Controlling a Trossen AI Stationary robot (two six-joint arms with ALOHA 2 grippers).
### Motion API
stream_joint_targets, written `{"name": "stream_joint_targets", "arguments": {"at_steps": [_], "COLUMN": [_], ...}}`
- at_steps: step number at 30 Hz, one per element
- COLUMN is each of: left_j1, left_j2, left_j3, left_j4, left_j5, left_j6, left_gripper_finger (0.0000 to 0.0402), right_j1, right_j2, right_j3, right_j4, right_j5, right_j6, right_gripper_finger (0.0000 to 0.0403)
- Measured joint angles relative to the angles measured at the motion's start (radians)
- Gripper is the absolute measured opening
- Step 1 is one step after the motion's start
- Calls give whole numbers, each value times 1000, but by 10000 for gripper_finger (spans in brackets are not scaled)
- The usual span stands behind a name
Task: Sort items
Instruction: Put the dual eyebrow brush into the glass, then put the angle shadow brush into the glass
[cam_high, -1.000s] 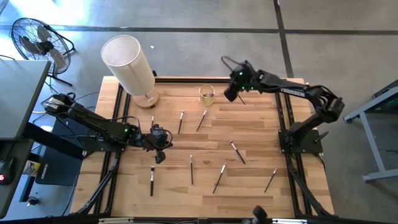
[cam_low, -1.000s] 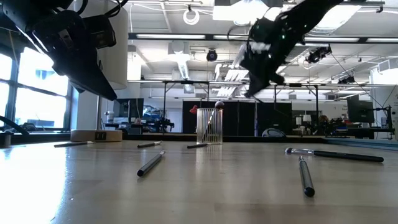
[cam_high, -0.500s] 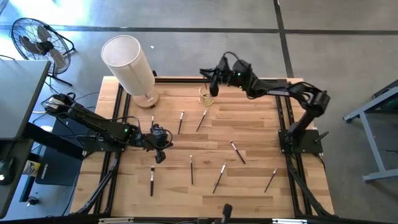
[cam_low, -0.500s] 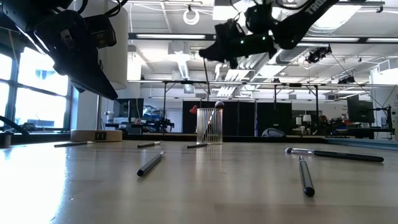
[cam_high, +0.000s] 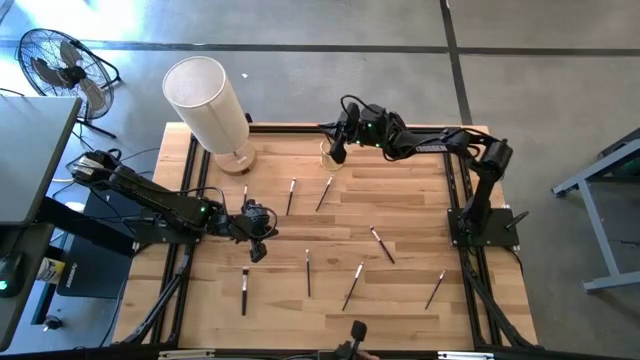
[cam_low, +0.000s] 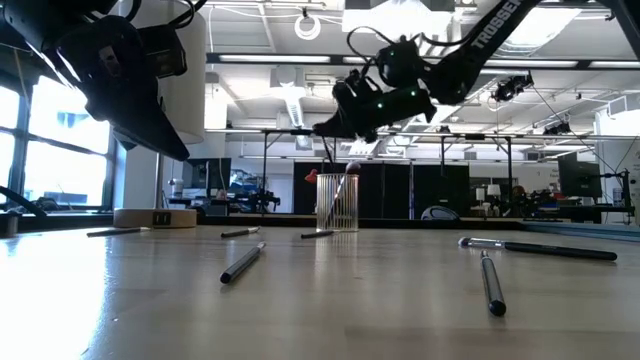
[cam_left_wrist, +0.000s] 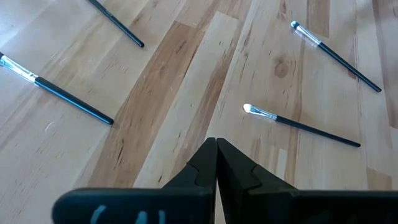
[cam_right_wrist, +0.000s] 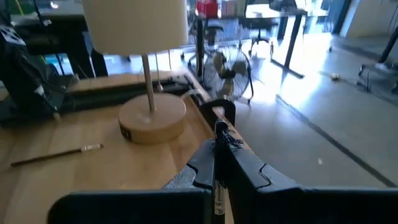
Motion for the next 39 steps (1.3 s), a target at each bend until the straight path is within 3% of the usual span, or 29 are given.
{"name": "stream_joint_targets", "arguments": {"at_steps": [9,15,20,25,31,34,39], "left_j1": [0,0,0,0,0,0,0], "left_j2": [0,0,0,1,1,1,1], "left_j3": [0,0,0,0,0,0,0], "left_j4": [-1,-2,-2,-1,3,7,8], "left_j5": [0,0,2,3,3,3,2], "left_j6": [3,7,7,7,7,5,-28], "left_gripper_finger": [0,0,0,0,1,1,40], "right_j1": [-17,-16,-12,35,155,228,387], "right_j2": [0,-43,-152,-294,-447,-499,-531], "right_j3": [0,0,0,1,1,1,1], "right_j4": [-83,-123,-198,-340,-690,-885,-1181], "right_j5": [-10,23,78,104,245,272,399], "right_j6": [8,-31,-69,-67,-29,74,362], "right_gripper_finger": [102,115,116,104,44,8,14]}}
